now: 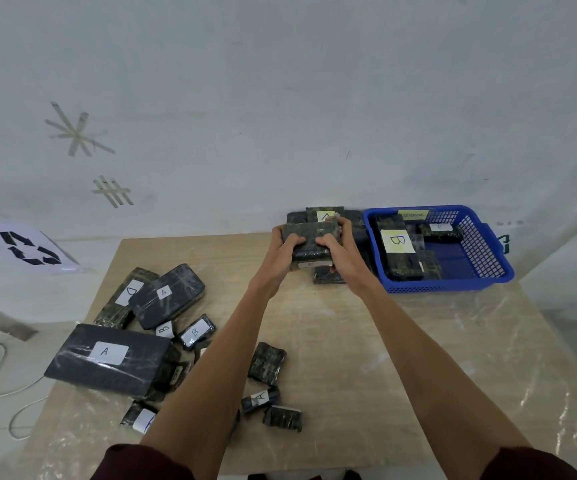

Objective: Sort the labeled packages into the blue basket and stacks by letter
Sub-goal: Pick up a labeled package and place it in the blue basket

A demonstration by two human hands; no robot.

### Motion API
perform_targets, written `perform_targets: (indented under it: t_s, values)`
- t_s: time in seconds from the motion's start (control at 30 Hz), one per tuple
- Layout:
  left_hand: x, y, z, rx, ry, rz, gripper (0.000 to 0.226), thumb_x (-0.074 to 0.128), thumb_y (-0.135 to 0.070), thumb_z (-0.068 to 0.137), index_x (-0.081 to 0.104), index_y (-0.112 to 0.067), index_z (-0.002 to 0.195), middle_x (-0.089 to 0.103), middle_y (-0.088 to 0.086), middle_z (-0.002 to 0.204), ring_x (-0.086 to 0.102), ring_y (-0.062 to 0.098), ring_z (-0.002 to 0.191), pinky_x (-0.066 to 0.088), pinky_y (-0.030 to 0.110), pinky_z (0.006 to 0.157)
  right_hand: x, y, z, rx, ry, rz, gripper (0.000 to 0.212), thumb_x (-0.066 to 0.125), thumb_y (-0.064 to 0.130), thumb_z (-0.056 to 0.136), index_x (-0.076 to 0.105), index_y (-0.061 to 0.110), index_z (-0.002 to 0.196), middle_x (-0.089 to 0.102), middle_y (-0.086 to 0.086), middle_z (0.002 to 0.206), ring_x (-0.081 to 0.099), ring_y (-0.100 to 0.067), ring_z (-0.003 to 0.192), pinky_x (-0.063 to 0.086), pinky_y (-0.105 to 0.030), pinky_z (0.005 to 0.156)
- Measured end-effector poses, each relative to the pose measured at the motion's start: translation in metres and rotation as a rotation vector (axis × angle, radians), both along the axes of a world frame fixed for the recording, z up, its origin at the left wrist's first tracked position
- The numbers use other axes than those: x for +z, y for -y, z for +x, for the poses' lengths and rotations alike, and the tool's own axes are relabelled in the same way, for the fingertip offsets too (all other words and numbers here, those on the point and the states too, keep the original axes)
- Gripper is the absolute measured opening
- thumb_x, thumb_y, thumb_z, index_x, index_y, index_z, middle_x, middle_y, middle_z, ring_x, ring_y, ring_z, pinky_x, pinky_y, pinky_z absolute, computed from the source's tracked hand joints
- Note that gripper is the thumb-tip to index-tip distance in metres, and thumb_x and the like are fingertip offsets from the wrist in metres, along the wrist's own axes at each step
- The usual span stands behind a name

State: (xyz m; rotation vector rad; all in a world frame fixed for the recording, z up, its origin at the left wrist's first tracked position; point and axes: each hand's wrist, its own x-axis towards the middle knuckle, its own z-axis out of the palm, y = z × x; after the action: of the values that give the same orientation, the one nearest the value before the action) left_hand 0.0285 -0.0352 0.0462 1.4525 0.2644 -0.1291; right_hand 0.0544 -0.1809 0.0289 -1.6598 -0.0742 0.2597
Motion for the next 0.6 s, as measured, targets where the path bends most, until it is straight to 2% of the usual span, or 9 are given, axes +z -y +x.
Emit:
perform_targets:
  t_s: [0.07, 0.17, 0.3, 0.43, 0.6]
  values:
    - [0.000, 0.000, 0.002, 0.004, 0.002, -0.008, 0.013, 0.048, -0.015, 0.103, 0.038, -0.017, 0.112, 0.055, 0.006, 0.107, 0.059, 0.017, 0.091, 0.049, 0.021, 0.058, 0.001, 0.001, 0.001, 0.000, -0.017, -0.004, 0.039, 0.054, 0.025, 0.099, 0.033, 0.029, 0.131, 0.052, -0.019, 0.130, 0.057, -0.019, 0.101, 0.046, -0.015, 0.058]
    - [0.003, 0.000, 0.004, -0.008, -0.006, 0.010, 0.014, 0.048, -0.017, 0.103, 0.037, -0.017, 0.112, 0.056, 0.007, 0.108, 0.060, 0.017, 0.091, 0.050, 0.023, 0.059, 0.004, 0.000, 0.001, -0.021, -0.009, 0.026, 0.037, 0.055, 0.024, 0.098, 0.035, 0.030, 0.129, 0.053, -0.019, 0.129, 0.057, -0.019, 0.099, 0.045, -0.019, 0.061]
    - [0.004, 0.001, 0.006, 0.002, -0.001, 0.008, 0.012, 0.048, -0.019, 0.103, 0.038, -0.019, 0.109, 0.057, 0.005, 0.105, 0.060, 0.016, 0.090, 0.049, 0.024, 0.061, 0.012, 0.000, 0.004, -0.014, -0.009, 0.002, 0.037, 0.060, 0.040, 0.089, 0.038, 0.049, 0.117, 0.052, -0.014, 0.132, 0.058, -0.025, 0.110, 0.047, -0.025, 0.068]
    - [0.008, -0.001, 0.009, -0.031, 0.006, 0.031, 0.014, 0.049, -0.018, 0.103, 0.038, -0.016, 0.112, 0.057, 0.005, 0.104, 0.060, 0.016, 0.089, 0.049, 0.026, 0.063, 0.014, 0.004, 0.005, -0.016, -0.050, -0.002, 0.037, 0.054, 0.026, 0.100, 0.034, 0.029, 0.131, 0.058, -0.016, 0.123, 0.059, -0.015, 0.088, 0.046, -0.016, 0.049]
    - [0.009, 0.002, 0.009, -0.040, 0.014, 0.033, 0.013, 0.048, -0.016, 0.103, 0.038, -0.016, 0.112, 0.057, 0.005, 0.105, 0.060, 0.017, 0.091, 0.049, 0.026, 0.065, 0.018, 0.006, 0.005, -0.022, -0.065, 0.019, 0.037, 0.052, 0.018, 0.101, 0.035, 0.023, 0.132, 0.055, -0.015, 0.118, 0.056, -0.013, 0.085, 0.043, -0.011, 0.048]
